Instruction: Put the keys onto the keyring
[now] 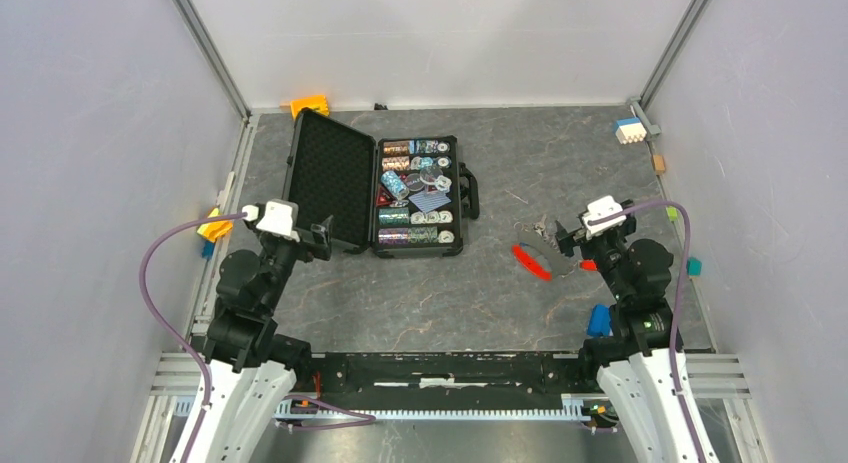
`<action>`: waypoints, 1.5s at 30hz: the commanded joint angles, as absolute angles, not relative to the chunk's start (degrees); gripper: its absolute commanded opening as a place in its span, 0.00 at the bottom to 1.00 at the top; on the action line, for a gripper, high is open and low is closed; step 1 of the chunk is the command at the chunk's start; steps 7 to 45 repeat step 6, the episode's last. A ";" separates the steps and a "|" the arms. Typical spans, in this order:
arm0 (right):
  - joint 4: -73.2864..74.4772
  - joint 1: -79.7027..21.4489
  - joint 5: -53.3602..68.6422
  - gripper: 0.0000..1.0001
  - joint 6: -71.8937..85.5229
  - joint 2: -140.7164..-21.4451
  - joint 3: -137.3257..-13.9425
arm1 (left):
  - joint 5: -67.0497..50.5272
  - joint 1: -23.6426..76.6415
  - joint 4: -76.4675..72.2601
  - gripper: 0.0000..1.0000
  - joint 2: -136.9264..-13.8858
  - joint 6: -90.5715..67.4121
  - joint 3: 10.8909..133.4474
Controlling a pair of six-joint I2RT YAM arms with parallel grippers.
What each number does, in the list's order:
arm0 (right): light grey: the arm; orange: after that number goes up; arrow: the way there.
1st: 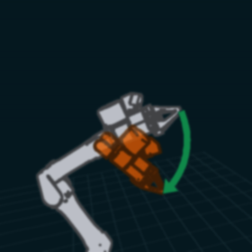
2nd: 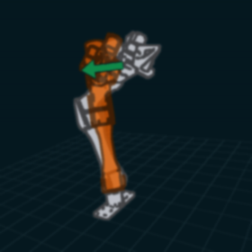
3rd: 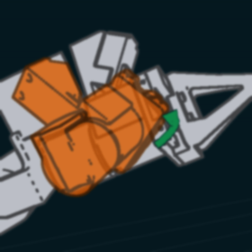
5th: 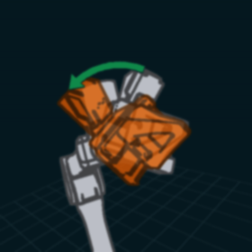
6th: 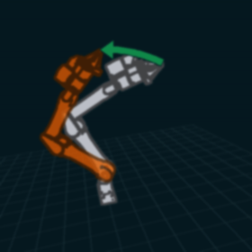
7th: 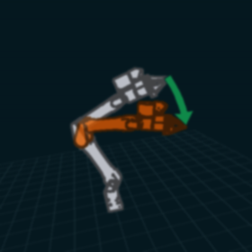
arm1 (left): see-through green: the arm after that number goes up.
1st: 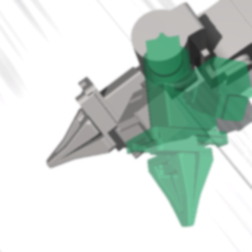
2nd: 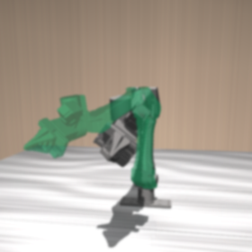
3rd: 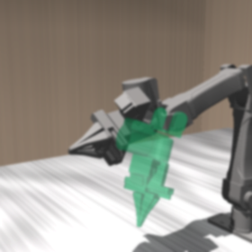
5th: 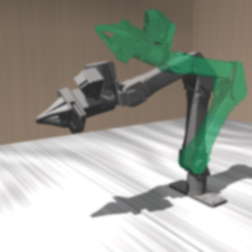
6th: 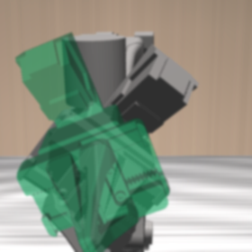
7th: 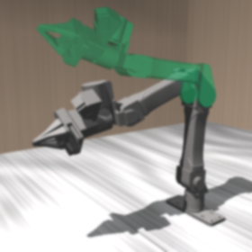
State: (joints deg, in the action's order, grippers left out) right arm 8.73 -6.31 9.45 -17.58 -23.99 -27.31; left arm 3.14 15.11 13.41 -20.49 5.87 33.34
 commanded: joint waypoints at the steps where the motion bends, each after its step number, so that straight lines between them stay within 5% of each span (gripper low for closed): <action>1: 7.05 -6.16 10.83 0.98 -16.65 -24.17 -29.98 | 1.89 14.77 13.27 1.00 -20.76 5.12 32.83; 45: 7.49 -6.23 11.71 0.98 -16.88 -24.19 -29.79 | 1.41 14.77 13.60 1.00 -20.81 5.63 32.76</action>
